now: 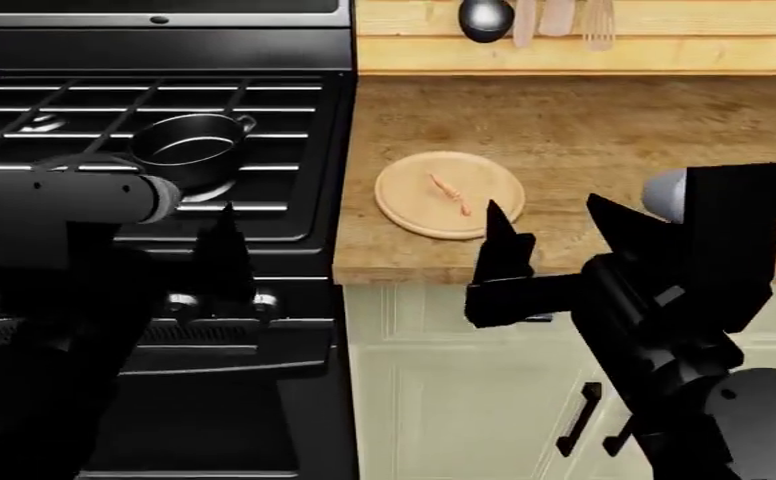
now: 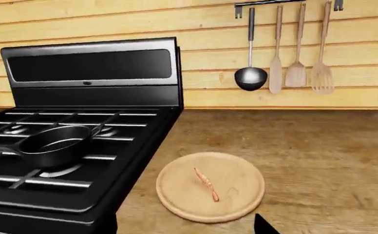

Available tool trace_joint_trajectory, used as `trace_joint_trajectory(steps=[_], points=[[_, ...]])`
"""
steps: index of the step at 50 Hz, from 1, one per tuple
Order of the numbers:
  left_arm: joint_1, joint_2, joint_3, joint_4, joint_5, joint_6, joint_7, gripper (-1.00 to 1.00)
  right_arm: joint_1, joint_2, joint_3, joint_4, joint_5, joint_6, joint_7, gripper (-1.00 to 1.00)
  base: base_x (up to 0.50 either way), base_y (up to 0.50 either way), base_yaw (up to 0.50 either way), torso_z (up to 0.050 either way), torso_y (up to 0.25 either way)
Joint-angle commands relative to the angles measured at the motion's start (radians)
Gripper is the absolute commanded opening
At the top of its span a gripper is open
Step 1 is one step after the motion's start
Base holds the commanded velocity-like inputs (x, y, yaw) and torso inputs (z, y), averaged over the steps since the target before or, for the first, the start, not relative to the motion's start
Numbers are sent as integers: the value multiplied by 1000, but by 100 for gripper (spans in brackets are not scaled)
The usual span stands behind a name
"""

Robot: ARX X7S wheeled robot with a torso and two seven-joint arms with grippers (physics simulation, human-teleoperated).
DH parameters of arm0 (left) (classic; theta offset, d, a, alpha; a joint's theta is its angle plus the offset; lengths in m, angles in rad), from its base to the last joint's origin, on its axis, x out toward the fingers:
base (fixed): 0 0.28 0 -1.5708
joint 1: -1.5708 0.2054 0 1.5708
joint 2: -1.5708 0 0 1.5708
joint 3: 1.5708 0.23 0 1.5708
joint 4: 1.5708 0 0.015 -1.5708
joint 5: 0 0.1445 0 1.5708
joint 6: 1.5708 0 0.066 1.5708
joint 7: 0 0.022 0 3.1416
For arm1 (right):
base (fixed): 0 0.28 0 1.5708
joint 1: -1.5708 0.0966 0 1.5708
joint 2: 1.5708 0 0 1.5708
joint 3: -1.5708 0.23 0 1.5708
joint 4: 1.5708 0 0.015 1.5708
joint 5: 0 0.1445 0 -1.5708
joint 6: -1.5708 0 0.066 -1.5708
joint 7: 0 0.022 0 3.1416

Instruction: Frozen meat rests on a plate on the counter. Retrieve the meat and place it in a pot on a burner. Then turn the burner on.

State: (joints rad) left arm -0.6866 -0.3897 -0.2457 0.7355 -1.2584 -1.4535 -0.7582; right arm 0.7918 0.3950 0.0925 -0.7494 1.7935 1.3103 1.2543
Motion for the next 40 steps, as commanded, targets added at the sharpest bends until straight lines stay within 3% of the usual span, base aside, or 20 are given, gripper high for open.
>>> trace_joint_trajectory(steps=[1, 28, 35, 40], points=[[-99, -74, -12, -15, -220, -46, -167, 100, 131, 55, -21, 10, 207, 19, 114, 100, 500, 0, 0, 0, 0], [-81, -112, 40, -12, -173, 31, -121, 100, 149, 63, -52, 27, 140, 19, 64, 100, 498, 0, 0, 0, 1], [-73, -108, 75, -6, -141, 48, -93, 100, 136, 49, -56, 121, 92, 43, -31, 100, 0, 0, 0, 0, 0], [-38, -116, 111, 26, -18, 118, 9, 100, 144, 53, -102, 211, 63, 74, -68, 100, 0, 0, 0, 0, 0]])
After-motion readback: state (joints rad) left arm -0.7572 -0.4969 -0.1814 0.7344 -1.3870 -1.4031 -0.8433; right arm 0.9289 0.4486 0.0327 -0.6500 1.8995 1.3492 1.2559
